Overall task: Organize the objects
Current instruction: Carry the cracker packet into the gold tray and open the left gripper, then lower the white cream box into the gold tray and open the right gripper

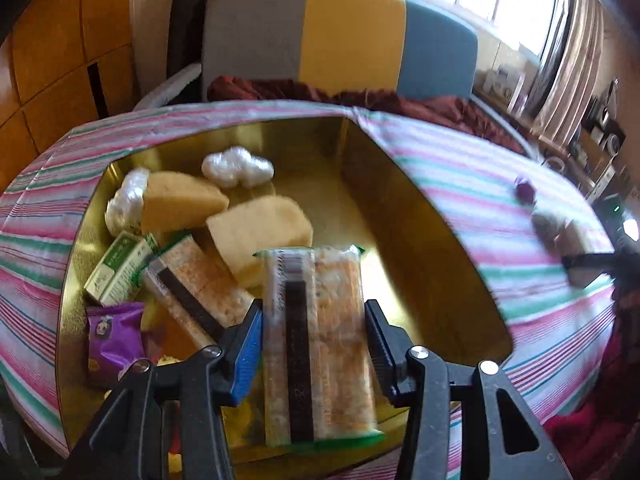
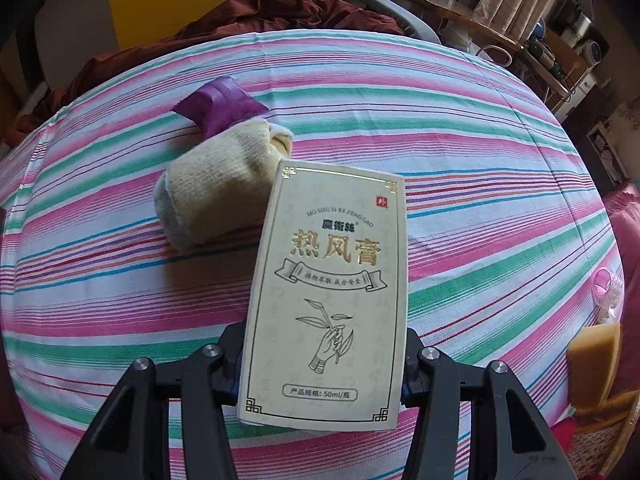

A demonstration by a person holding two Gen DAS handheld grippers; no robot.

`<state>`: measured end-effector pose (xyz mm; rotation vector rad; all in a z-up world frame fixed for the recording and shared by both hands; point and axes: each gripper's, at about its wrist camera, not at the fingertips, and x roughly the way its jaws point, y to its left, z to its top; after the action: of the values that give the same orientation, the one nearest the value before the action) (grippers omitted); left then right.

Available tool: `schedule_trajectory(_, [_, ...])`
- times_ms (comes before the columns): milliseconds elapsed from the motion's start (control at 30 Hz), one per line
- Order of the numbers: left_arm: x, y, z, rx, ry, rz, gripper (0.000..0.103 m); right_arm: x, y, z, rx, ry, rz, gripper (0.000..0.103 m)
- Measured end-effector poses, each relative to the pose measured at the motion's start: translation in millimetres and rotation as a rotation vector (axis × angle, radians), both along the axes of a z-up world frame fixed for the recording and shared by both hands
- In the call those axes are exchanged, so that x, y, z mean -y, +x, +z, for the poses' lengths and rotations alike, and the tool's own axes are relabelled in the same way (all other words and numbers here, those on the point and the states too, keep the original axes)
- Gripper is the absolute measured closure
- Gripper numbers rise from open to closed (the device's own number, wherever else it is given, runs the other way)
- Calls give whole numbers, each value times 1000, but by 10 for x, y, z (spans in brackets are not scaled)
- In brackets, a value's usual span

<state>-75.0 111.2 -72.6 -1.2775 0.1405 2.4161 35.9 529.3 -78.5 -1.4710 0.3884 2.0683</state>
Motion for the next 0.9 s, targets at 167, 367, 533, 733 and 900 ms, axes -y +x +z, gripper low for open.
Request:
schedule_trajectory(167, [117,25,-35,7,19,22,54,-67,-32,-52,0,0,1,49])
schedule_trajectory(367, [223,103,12,-17,37,44,54,-101,-91,-108,1,1,1,49])
schedule_trajectory(533, [256,150,106,-52,47,70,54,-256,-97,-198,0,0,-2,50])
schedule_trajectory(733, [283,193,254,-87,41,96,54,-162,-6,-162,-30,-93,7,51])
schedule_trajectory(900, [338,258,360,-127,48,92,54,214,161,8,-82,-162,56,51])
